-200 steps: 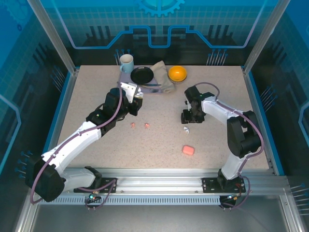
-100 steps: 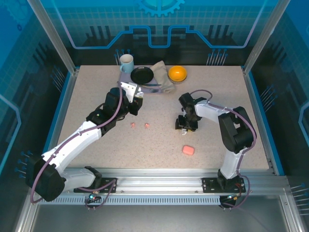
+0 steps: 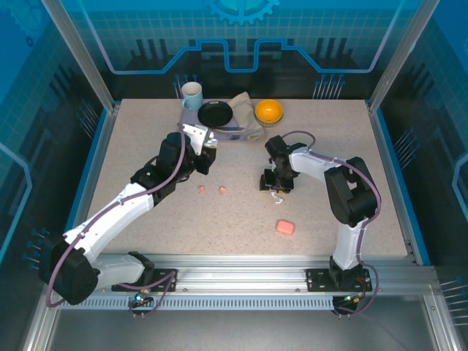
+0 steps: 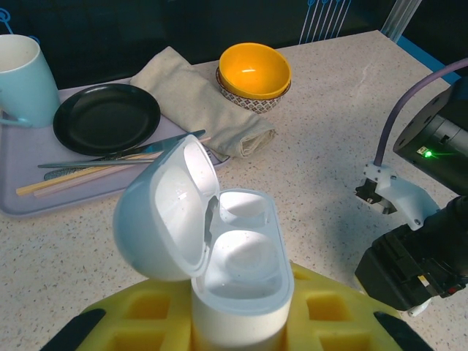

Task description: Insert the wireless bluetooth earbuds into the charging case

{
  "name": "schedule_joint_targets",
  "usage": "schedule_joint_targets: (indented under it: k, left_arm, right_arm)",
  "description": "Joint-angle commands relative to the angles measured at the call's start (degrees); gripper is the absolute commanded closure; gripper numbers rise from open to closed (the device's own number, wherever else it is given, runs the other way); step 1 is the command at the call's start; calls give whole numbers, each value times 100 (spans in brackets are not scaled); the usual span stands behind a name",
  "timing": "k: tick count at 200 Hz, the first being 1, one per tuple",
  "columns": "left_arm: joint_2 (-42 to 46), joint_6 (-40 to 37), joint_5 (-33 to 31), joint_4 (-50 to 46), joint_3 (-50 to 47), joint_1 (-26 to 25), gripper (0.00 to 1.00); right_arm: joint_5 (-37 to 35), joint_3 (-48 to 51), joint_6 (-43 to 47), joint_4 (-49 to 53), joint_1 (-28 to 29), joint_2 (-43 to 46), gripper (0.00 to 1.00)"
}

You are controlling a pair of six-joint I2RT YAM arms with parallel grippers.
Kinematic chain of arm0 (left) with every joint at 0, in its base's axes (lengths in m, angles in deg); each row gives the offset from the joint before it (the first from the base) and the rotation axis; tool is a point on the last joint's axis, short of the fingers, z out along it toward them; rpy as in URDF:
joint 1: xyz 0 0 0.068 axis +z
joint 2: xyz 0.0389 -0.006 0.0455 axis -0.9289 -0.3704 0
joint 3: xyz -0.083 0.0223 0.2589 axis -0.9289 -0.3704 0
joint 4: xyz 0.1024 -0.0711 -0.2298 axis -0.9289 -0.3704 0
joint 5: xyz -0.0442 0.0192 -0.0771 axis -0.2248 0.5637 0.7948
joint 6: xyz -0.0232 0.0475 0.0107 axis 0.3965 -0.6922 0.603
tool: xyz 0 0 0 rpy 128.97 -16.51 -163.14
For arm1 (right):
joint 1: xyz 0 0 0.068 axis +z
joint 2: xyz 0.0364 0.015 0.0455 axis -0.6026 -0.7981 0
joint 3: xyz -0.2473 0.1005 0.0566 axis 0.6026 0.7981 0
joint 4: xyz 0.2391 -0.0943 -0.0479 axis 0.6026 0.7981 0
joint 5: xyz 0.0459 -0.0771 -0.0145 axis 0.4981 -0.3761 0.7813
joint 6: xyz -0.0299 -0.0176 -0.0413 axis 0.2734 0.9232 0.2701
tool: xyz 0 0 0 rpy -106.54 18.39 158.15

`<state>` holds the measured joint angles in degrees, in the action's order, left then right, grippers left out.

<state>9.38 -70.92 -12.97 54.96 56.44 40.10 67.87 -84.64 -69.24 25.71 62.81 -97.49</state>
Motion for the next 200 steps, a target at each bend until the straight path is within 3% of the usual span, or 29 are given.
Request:
schedule_joint_targets:
  k: [1, 38, 79, 126, 200]
  left_arm:
    - [-5, 95, 117, 182, 151, 58, 100]
    - [3, 71, 119, 170, 169, 62, 100]
    - [8, 48, 132, 136, 187, 61, 100]
    - [4, 93, 140, 107, 194, 57, 100]
    - [-66, 89, 140, 124, 266, 59, 100]
  right_arm:
    - [-31, -262, -12, 201, 186, -181, 46]
    - [-671, -347, 425, 533, 363, -193, 47]
    - [-975, -224, 1672, 412, 424, -71, 46]
    - [-351, -424, 2829, 369, 255, -308, 46]
    - [245, -283, 2877, 504, 140, -258, 50]
